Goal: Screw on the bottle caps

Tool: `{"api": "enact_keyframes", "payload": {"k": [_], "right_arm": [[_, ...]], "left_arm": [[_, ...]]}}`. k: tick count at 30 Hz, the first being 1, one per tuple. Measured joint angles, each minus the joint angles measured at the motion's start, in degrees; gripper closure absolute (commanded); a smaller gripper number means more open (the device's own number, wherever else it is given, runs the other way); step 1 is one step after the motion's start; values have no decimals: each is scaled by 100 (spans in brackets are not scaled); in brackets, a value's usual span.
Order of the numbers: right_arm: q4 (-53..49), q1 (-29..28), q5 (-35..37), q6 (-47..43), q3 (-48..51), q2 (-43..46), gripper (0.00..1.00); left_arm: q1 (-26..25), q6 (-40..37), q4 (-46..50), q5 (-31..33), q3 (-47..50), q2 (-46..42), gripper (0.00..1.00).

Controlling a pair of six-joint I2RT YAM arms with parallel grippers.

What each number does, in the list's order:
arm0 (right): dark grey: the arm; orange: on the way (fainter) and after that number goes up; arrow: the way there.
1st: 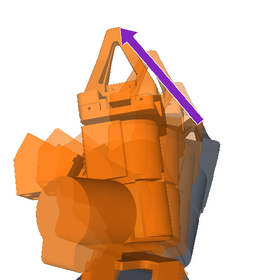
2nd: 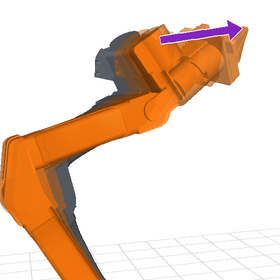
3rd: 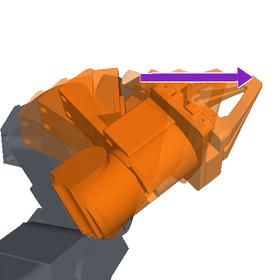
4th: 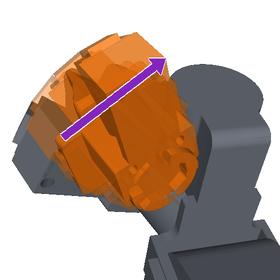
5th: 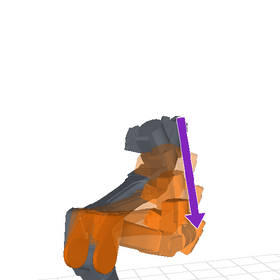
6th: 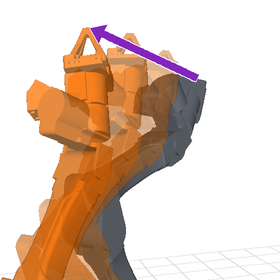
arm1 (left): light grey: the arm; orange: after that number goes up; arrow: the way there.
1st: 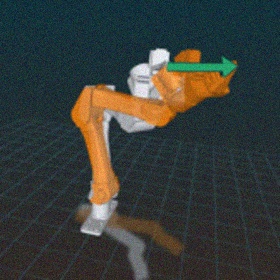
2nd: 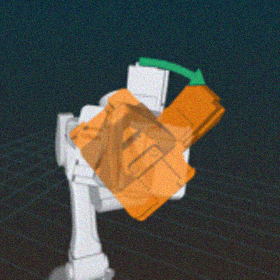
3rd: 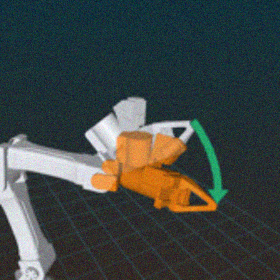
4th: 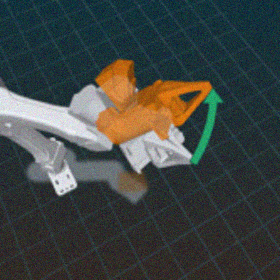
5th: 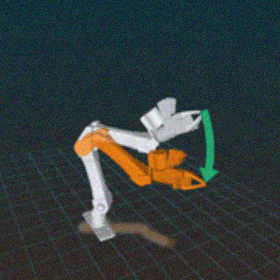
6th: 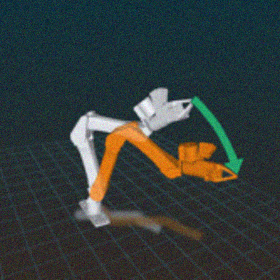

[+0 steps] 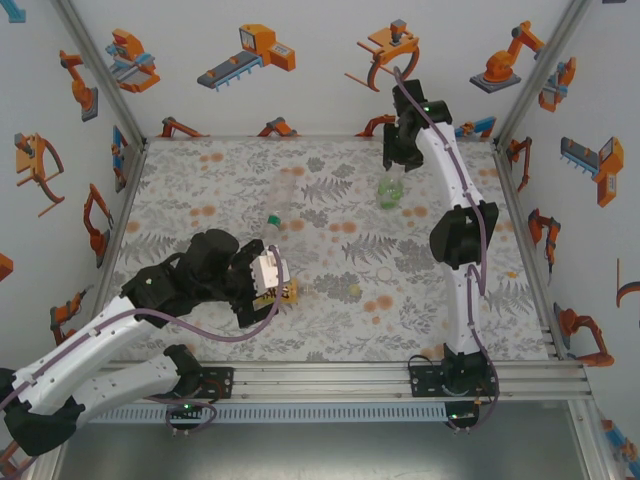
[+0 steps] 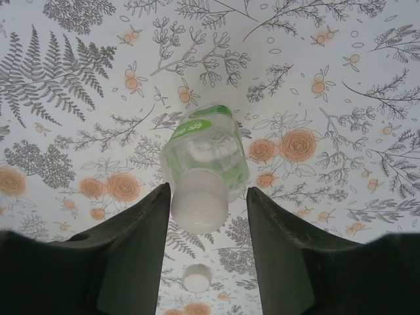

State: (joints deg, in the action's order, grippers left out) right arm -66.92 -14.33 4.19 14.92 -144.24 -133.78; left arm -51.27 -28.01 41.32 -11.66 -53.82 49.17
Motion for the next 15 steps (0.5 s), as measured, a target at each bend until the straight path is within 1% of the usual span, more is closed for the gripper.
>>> {"api": "enact_keyframes", "payload": {"k": [7, 11, 15], "right_arm": [[-2, 0, -2, -2, -101, 44, 49], [-26, 0, -11, 0, -94, 201, 48], [17, 0, -52, 0, 249, 691, 47]], "left_arm": [[162, -87, 2, -42, 0, 92, 7], [439, -289, 55, -125, 7, 326, 7], [796, -581, 70, -317, 120, 619, 7]]}}
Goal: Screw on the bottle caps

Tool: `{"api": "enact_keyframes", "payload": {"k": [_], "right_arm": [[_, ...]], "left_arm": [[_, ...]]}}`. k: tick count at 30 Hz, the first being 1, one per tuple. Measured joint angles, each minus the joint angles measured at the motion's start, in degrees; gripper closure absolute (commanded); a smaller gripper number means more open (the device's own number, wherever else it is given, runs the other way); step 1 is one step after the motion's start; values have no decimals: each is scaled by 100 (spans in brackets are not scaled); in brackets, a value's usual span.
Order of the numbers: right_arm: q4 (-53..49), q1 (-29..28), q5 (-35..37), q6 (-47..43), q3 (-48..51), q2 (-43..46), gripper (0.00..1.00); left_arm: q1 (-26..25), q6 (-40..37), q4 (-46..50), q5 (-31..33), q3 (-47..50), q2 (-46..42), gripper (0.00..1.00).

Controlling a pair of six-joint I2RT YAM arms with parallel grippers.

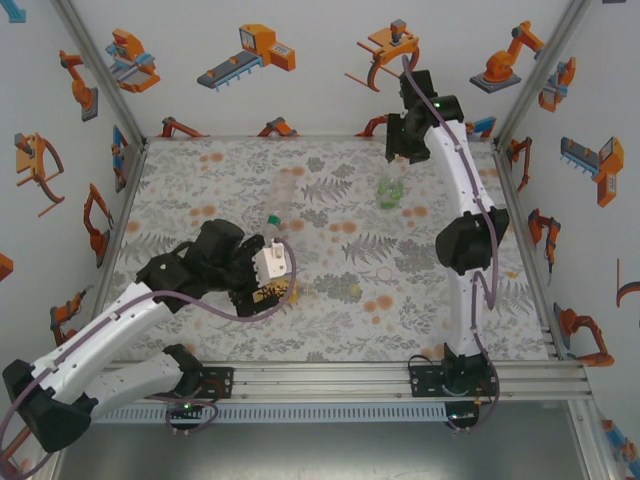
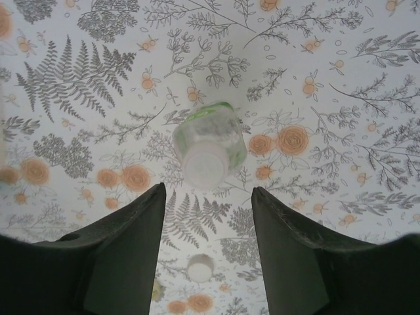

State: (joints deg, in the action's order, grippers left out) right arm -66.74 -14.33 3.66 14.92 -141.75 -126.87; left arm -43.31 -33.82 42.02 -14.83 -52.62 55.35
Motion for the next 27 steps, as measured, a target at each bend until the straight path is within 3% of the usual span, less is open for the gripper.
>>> {"api": "enact_keyframes", "payload": {"k": [9, 21, 27], "right_arm": [[352, -50, -144, 15, 1609, 1565, 45], [896, -127, -428, 269, 3856, 3189, 44], [1093, -131, -474, 411, 4734, 3987, 44]], "left_arm": [[811, -743, -203, -439, 455, 1025, 1], [1110, -1185, -1237, -212, 586, 2776, 1], [1141, -1241, -1460, -37, 575, 3141, 6]]}}
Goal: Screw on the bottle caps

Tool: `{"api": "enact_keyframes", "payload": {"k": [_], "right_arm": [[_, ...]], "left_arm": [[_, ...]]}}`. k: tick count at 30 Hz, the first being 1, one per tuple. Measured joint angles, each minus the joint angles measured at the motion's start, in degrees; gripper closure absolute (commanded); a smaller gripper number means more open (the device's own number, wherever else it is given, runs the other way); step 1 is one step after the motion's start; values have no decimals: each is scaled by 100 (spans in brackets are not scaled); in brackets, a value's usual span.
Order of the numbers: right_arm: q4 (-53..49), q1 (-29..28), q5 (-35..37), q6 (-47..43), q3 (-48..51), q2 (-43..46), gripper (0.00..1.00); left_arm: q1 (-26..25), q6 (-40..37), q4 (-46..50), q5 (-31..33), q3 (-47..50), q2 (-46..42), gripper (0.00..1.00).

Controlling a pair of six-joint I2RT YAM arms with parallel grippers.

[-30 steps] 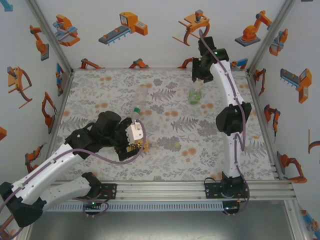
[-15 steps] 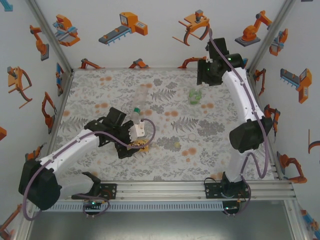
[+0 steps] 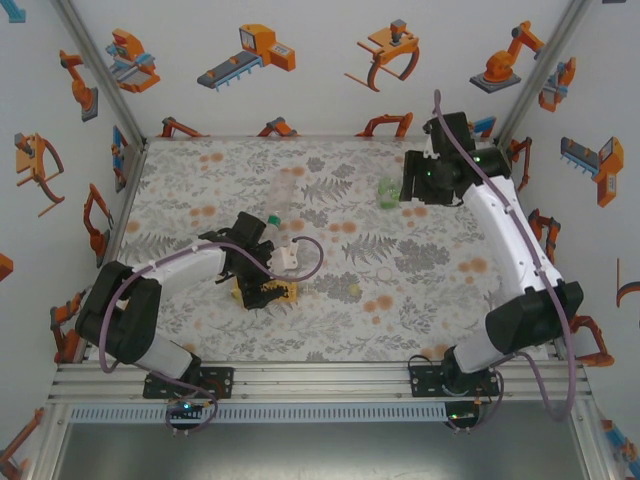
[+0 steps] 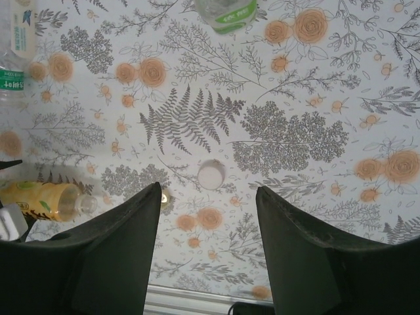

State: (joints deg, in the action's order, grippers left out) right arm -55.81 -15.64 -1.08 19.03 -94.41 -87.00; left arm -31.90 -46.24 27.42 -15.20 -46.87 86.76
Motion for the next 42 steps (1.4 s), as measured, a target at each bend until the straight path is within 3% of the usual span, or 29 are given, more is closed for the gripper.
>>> {"api": "enact_keyframes", "payload": {"k": [15, 21, 33, 42], "right_arm": [[299, -26, -111, 232, 1213, 693, 44], [348, -85, -129, 363, 1482, 942, 45], [317, -461, -87, 608, 1843, 1296, 46], [258, -1217, -50, 968, 2076, 1351, 48]], "left_arm": [[87, -59, -170, 31, 50, 26, 27], [94, -48, -179, -118, 37, 72, 44], [162, 269, -232, -459, 0, 7, 50], [280, 1141, -605, -931, -2, -1294, 54]]}}
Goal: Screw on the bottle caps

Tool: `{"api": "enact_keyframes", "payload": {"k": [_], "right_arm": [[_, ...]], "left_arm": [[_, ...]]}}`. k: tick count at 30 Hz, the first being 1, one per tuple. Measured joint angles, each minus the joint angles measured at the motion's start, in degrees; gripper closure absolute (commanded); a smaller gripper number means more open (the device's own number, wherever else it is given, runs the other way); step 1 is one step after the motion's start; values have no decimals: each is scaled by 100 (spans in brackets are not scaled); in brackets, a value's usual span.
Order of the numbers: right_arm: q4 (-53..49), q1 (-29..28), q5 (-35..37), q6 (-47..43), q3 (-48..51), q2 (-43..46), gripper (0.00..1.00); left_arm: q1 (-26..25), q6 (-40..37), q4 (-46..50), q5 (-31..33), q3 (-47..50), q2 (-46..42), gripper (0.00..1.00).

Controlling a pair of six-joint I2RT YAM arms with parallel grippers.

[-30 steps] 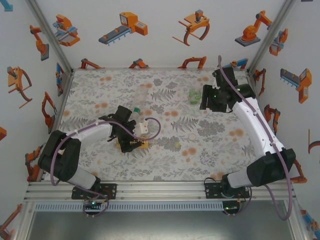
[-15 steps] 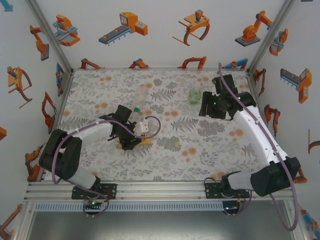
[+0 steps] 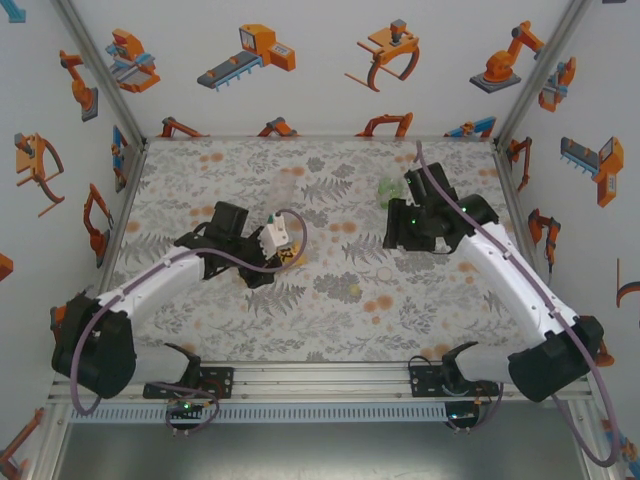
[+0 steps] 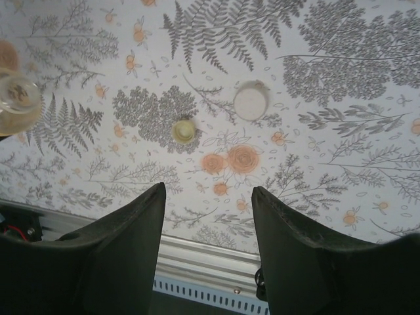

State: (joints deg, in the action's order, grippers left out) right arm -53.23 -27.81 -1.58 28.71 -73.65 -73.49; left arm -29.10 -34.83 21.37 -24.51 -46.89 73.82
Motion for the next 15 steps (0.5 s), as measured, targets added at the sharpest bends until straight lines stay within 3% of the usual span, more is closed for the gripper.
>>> {"api": "enact_keyframes", "payload": {"k": [6, 15], "right_arm": [[116, -592, 70, 310, 192, -205, 48], [1080, -1163, 72, 909, 1154, -555, 49]], "left_arm": [[0, 758, -439, -127, 190, -944, 56], [0, 1902, -802, -52, 522, -2583, 60]]}}
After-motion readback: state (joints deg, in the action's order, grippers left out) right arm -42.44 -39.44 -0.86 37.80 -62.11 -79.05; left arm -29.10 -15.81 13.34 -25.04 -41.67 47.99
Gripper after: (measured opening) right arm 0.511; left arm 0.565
